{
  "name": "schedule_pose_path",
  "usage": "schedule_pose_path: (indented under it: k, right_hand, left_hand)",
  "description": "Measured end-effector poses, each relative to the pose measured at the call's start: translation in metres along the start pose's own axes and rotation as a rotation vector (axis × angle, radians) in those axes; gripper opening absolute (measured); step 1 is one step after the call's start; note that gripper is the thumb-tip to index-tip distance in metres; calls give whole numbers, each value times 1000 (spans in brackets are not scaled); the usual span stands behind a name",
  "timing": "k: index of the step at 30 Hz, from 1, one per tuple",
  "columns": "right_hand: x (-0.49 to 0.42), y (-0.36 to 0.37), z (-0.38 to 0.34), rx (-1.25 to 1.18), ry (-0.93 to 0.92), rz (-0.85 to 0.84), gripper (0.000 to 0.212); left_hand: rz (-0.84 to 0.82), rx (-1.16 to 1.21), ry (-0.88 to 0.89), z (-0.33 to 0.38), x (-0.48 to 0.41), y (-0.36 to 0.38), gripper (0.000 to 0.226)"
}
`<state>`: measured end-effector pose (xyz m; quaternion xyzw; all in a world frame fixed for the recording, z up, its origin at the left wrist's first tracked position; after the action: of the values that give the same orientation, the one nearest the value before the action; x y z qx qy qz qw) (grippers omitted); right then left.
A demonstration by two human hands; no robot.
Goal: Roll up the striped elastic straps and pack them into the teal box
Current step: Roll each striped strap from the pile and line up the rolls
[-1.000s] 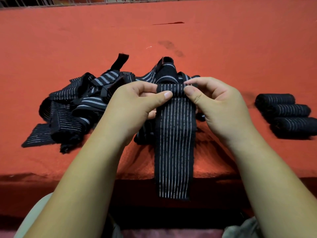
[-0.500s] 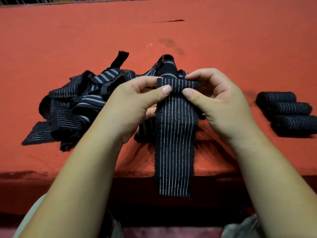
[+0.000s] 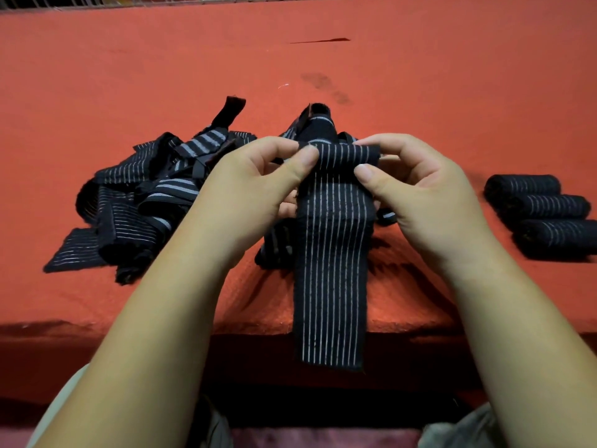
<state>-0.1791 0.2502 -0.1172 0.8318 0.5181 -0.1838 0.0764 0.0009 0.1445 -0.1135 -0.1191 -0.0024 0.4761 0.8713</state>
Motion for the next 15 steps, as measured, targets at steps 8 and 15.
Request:
schedule_pose_path:
  k: [8, 15]
  right_hand:
    - [0, 2, 1, -5, 21, -18, 25]
    - [0, 2, 4, -47, 44, 41, 22]
  left_hand:
    - [-4, 169, -25, 0, 1, 1, 18]
    - [-18, 204, 4, 1, -1, 0, 16]
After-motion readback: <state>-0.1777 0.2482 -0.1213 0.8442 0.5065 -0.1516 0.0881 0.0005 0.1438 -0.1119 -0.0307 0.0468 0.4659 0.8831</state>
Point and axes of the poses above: each hand's wrist, its own x-axis away from the middle knuckle, its own y-axis out of the palm, z = x × y, the point moved 8 cm from there along -x, towards the middle knuckle, and after that the axes turned 2 degrees about -y, right-handed, at the moved point
